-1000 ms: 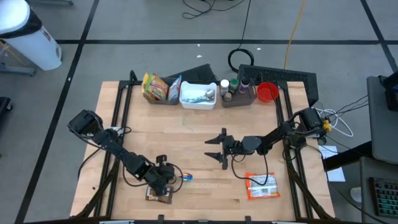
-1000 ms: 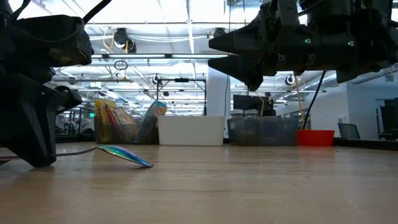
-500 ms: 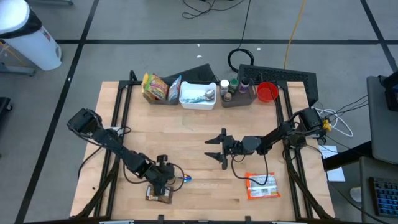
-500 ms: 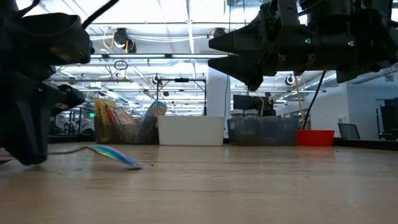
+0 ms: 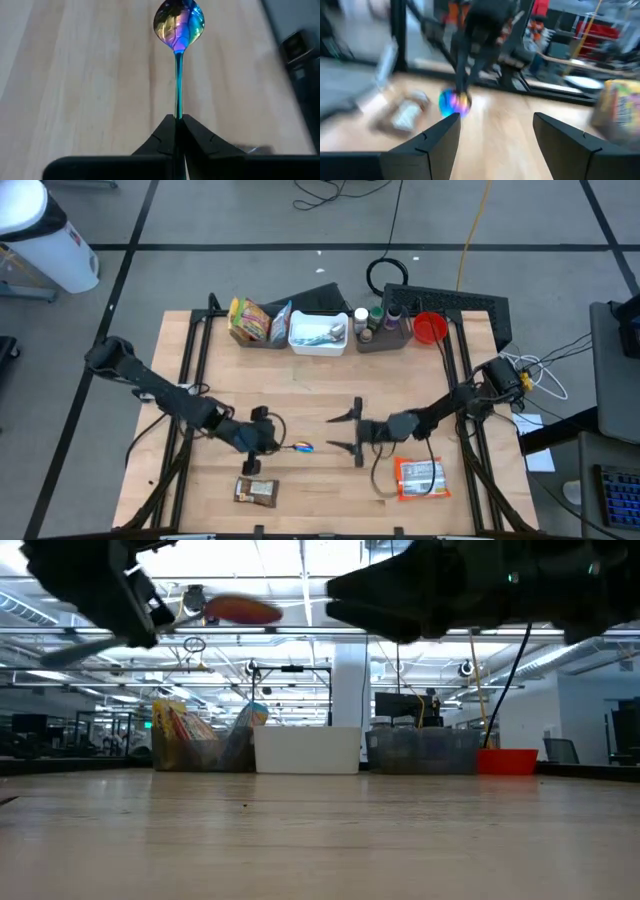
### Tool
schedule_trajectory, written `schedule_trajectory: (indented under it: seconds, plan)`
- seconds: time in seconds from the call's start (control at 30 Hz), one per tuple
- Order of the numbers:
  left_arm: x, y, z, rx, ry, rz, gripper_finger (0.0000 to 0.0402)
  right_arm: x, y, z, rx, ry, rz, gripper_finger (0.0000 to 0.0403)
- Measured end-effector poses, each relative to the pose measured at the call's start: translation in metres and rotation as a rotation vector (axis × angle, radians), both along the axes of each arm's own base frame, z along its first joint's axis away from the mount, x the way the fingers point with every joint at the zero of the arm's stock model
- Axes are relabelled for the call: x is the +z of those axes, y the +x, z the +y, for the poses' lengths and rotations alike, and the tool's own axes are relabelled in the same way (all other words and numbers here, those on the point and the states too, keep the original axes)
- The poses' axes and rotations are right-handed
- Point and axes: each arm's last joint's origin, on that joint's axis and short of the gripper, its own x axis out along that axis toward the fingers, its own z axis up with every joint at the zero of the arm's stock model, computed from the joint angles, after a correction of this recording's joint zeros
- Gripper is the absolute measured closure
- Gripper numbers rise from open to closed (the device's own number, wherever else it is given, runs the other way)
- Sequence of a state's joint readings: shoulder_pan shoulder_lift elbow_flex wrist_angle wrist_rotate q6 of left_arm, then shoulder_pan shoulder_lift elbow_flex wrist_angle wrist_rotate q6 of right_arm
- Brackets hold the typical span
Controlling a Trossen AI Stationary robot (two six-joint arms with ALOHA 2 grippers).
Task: Pick & Place Food Item
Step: Put the blue spoon into the white bin
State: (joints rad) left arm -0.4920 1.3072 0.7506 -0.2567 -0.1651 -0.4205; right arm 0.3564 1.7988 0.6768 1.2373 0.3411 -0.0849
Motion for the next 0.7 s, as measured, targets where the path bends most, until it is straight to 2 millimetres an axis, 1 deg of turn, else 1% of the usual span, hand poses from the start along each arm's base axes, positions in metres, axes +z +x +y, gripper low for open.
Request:
schedule_trajectory:
  seconds: [0.13,0.2,0.3,0.53,0.7]
  plan:
    - [0.008,0.005,0.008,-0.022,-0.094,-0.028,0.0384,0.01,0.018,0.028,-0.1,-0.223,0.139,0.0156]
    - [0.01,0.009,0.011,-0.038,-0.133,-0.039,0.0382,0.018,0.026,0.036,-0.113,-0.274,0.184,0.0156]
    - [0.011,0.013,0.014,-0.065,-0.171,-0.048,0.0384,0.024,0.031,0.039,-0.11,-0.285,0.193,0.0156]
    - [0.011,0.016,0.021,-0.067,-0.179,-0.048,0.0387,0.024,0.031,0.038,-0.114,-0.32,0.193,0.0156]
    - [0.012,0.019,0.028,-0.085,-0.199,-0.053,0.0381,0.014,0.034,0.043,-0.105,-0.377,0.185,0.0156]
